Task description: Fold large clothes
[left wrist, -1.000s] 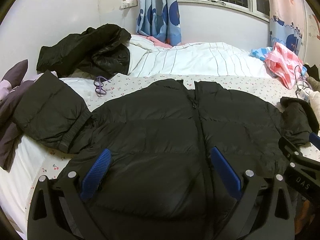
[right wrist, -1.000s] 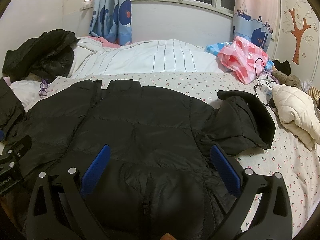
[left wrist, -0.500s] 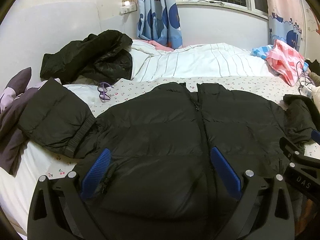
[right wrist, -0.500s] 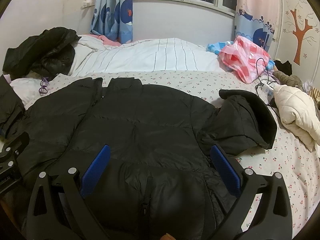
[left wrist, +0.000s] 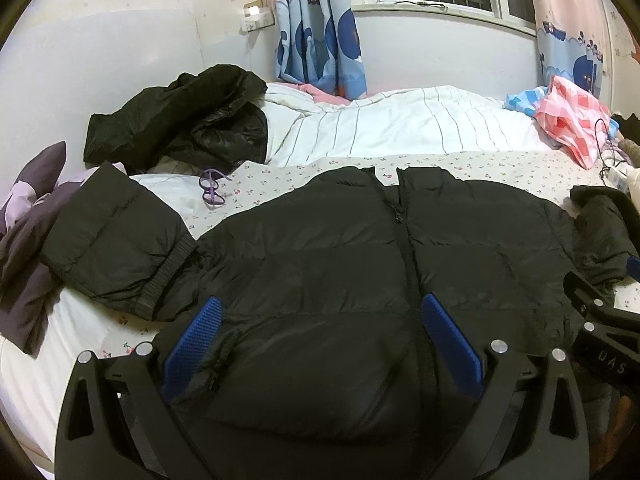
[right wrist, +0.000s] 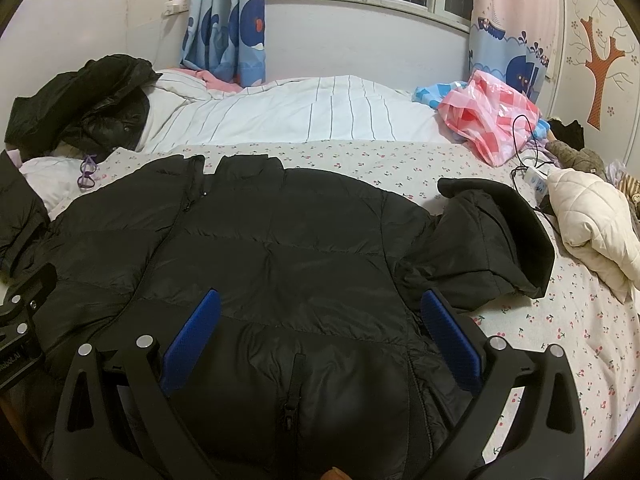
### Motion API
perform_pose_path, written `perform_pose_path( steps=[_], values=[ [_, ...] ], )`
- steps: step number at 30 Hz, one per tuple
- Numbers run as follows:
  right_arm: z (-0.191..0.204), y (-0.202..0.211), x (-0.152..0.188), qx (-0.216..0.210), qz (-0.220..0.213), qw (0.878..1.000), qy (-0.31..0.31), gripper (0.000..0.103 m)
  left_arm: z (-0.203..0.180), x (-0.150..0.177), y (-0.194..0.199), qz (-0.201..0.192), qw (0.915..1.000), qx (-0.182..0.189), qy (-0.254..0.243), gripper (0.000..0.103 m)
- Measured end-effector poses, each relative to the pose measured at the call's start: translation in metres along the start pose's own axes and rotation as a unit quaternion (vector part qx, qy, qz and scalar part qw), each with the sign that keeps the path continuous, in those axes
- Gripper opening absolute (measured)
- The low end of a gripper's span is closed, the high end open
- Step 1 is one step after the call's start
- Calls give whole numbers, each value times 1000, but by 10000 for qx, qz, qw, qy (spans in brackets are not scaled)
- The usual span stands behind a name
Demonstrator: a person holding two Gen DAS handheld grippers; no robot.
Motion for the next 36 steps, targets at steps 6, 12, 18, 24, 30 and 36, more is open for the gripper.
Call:
perform_pose_path(
  steps=[6, 12, 18, 24, 30, 36],
  values=[
    [0, 0, 0, 1, -2, 10000, -1, 97, -1, 0, 0, 5, 10000, 0, -3, 96],
    [0, 0, 0, -2, 6, 10000, 1, 97, -2, 2, -1, 30, 10000, -2, -23, 96],
    [-2, -2, 1, 20, 16, 10000, 7, 97, -2, 3, -4, 104, 9999, 126, 42, 96],
    [-7, -7, 2, -20, 78, 9999, -78, 97, -2, 4, -7, 168, 9997, 152, 84, 96],
    [-5, -6, 1, -19, 50, 10000, -42, 97, -5, 4, -8, 199, 9997, 131, 36, 96],
    [-4, -6, 2, 69, 62, 10000, 22, 97, -5, 5, -9, 241, 9995, 168, 77, 96]
  ],
)
Point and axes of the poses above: each gripper's, at about its wrist camera, not at the fingertips, and y roughly against the way its jaws point, z to its left, x to its underside, the point moved 7 cm from there along -y, roughly the way its jaws point
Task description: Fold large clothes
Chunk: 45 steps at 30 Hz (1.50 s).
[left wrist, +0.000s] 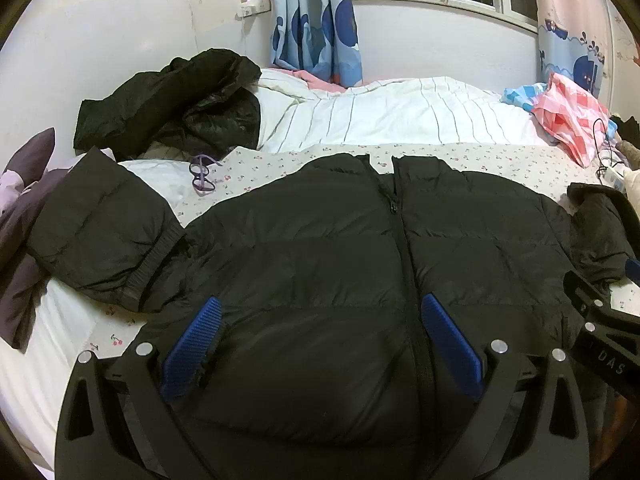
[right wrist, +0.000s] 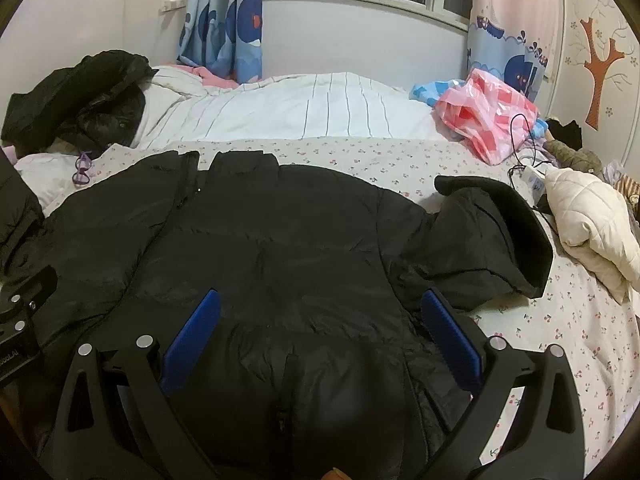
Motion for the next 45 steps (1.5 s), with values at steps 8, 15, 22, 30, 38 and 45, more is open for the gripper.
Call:
perform_pose_path(
  steps=[8, 15, 22, 30, 38, 45],
  values=[
    [0, 1, -1, 0, -8, 10000, 5, 97, 0, 1, -3, 46, 10000, 13, 1, 96],
    [-2, 2, -5, -59, -12, 10000, 33, 97, 0, 3, -9, 164, 9998, 52, 86, 96],
    [-76, 13, -57, 561, -510, 9971, 100, 93, 2, 2, -12, 216, 9995, 94, 195, 96],
    [-204, -90, -87, 1808, 502, 9760, 1108, 96, 5, 3, -18, 311, 9991, 108, 265, 96],
    [-341, -128, -68, 362, 686, 9854, -1513, 6, -1, 8, -27, 419, 9991, -34, 82, 96],
    [-450, -87, 42, -1427, -80, 8577, -4939, 20, -3, 9, -26, 391, 9992, -57, 32, 96]
  ],
)
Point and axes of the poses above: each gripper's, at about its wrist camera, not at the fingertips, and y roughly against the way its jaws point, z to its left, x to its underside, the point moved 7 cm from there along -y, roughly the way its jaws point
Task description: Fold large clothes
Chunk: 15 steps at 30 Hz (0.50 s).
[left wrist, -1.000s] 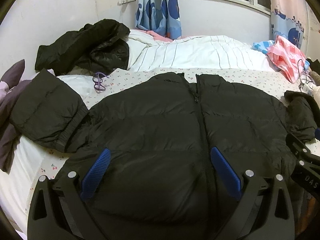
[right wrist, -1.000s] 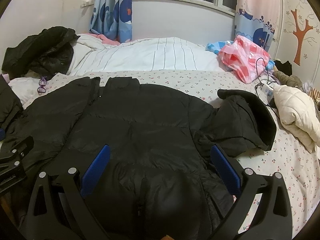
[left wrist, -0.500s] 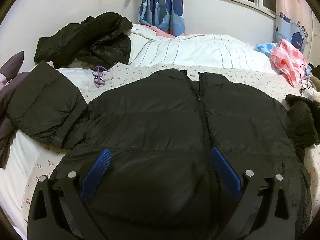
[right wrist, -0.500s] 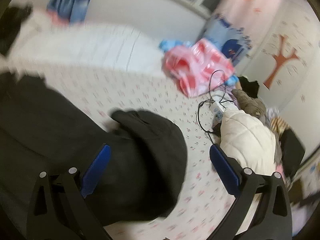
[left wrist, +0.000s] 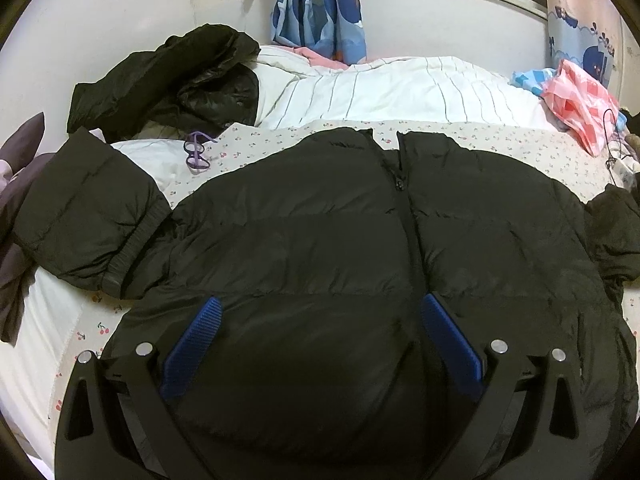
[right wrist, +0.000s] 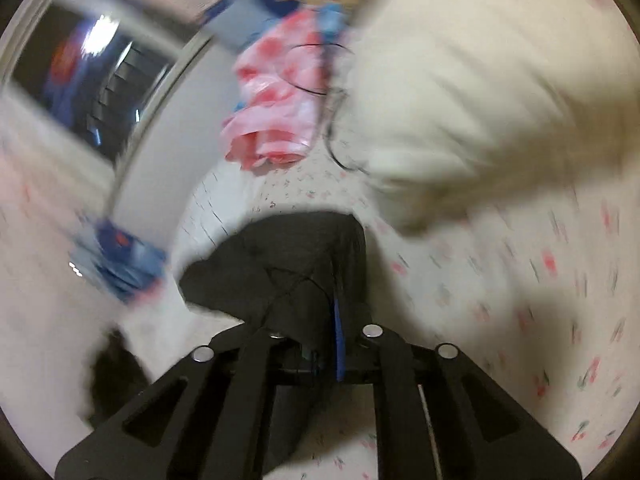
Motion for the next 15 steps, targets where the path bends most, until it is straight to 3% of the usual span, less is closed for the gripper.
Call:
perform_pose_path(
  steps=[1, 2, 5, 9, 12, 14, 15],
  values=[
    [-16, -4, 6, -97, 157, 9993, -320, 47, 0, 0, -1, 21, 10000, -8, -4, 96],
    [-30, -7, 8, -145, 186, 9979, -595, 66, 0, 1, -2, 36, 10000, -11, -1, 96],
    [-44, -20, 2, -270, 75, 9975, -647, 66, 0, 1, -4, 79, 10000, -8, 5, 96],
    [-26, -26, -6, -319, -73, 9989, -348, 72, 0, 1, -6, 87, 10000, -12, 0, 96],
    [-7, -35, -8, -6, -56, 9997, 250, 74, -1, 2, -5, 76, 10000, -12, -23, 96],
    [-2, -51, -8, 214, 252, 9981, 514, 20, -1, 1, -4, 45, 10000, -18, -49, 96],
    [1, -56, -10, 260, 396, 9976, 511, 4, -2, 1, -4, 35, 10000, -19, -51, 96]
  ],
)
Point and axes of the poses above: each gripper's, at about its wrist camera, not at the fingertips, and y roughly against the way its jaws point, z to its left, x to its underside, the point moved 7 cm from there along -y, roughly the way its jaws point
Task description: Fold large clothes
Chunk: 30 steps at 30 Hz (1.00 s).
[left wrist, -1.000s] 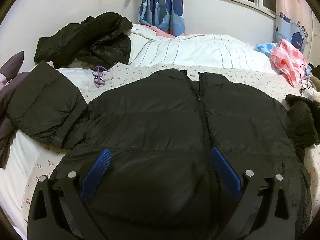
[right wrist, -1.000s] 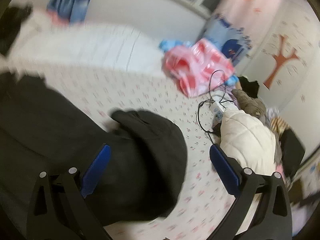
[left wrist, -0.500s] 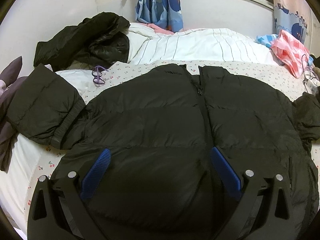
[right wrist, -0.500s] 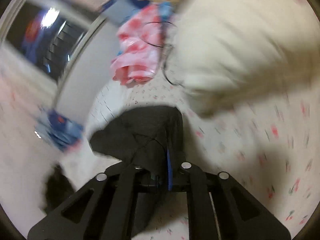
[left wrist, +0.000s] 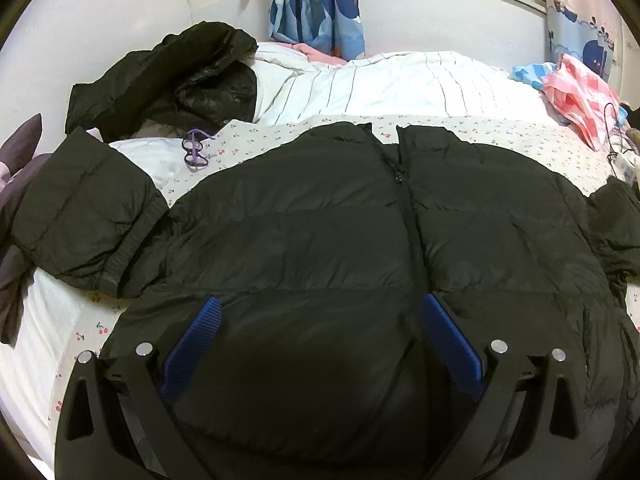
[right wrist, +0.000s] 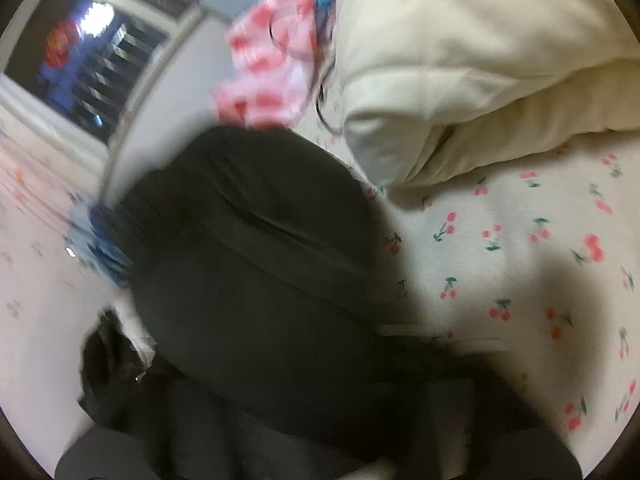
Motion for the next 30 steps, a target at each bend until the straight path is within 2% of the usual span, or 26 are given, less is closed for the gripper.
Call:
perform_pose_path(
  steps=[2, 4, 6, 8, 10, 12, 14, 15, 16, 17, 19, 21, 22, 23, 24, 25, 28, 30],
  values=[
    [22, 11, -21, -124, -142, 9997, 171, 3, 1, -3, 4, -84, 10000, 15, 35, 96],
    [53, 42, -50, -381, -629, 9962, 471, 3, 3, -7, 11, -225, 9996, 52, 149, 96],
    [85, 81, -86, -785, -1206, 9875, 646, 3, 6, -12, 19, -377, 9987, 160, 296, 96],
    [100, 101, -105, -847, -1595, 9803, 802, 3, 8, -14, 23, -447, 9978, 266, 422, 96],
    [77, 99, -102, -750, -1672, 9811, 624, 4, 5, -12, 17, -327, 9983, 289, 378, 96],
    [40, 79, -98, -659, -1382, 9881, 127, 8, -1, -3, 3, 8, 9993, 288, 236, 96],
    [-11, 57, -76, -484, -1009, 9923, -523, 18, -3, 1, -5, 193, 9991, 324, 186, 96],
    [-25, 47, -68, -534, -860, 9917, -793, 24, -3, 2, -6, 236, 9989, 351, 204, 96],
    [-37, 42, -61, -792, -794, 9879, -1070, 29, -2, 2, -5, 237, 9988, 365, 225, 96],
    [-40, 42, -60, -910, -777, 9863, -1137, 40, -1, 1, -4, 210, 9988, 375, 248, 96],
    [-42, 46, -57, -940, -834, 9860, -1097, 54, 1, 0, -2, 173, 9988, 368, 264, 96],
    [-39, 61, -61, -960, -1112, 9839, -1016, 55, 2, 1, -2, 172, 9988, 355, 282, 96],
    [-38, 69, -65, -947, -1304, 9826, -921, 55, 2, 2, -2, 187, 9988, 355, 288, 96],
    [-41, 72, -69, -893, -1413, 9821, -867, 47, 3, 2, -2, 195, 9987, 355, 297, 96],
    [-42, 72, -72, -796, -1364, 9839, -842, 33, 4, 1, -2, 190, 9987, 355, 310, 96],
    [-43, 69, -71, -717, -1145, 9872, -852, 6, 5, 0, -1, 171, 9987, 356, 332, 96],
    [-29, 84, -67, -576, -1072, 9914, -488, 3, 12, -3, 3, 119, 9985, 328, 416, 96],
    [7, 93, -67, -678, -1215, 9902, -122, 3, 18, -4, 5, 93, 9983, 306, 481, 96]
  ],
)
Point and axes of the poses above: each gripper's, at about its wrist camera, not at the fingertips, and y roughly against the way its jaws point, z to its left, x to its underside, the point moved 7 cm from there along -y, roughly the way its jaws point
